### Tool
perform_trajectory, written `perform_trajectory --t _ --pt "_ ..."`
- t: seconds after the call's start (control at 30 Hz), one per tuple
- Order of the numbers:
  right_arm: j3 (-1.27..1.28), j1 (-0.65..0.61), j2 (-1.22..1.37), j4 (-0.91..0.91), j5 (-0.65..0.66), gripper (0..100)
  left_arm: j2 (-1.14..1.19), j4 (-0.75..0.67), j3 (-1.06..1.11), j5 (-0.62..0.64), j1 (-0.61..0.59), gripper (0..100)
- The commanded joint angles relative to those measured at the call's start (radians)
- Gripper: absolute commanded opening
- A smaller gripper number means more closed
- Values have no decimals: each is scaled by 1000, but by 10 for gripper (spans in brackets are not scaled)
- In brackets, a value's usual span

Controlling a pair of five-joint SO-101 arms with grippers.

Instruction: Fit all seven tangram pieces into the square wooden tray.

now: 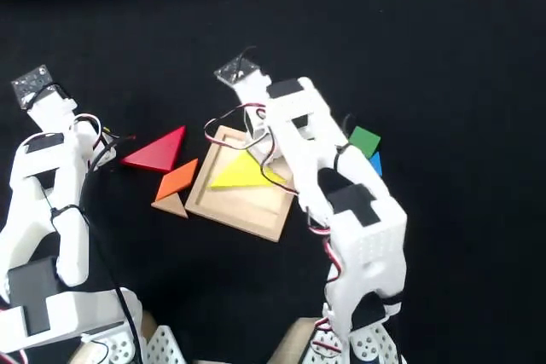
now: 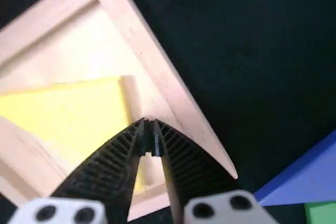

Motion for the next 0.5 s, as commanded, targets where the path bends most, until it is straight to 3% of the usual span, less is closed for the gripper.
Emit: perform_trajectory --t 0.0,0.47 --pt "-51 2 16 -12 -8 10 -14 -9 -7 2 10 159" --pt "-47 -196 18 199 -15 10 -14 -11 -7 2 8 159"
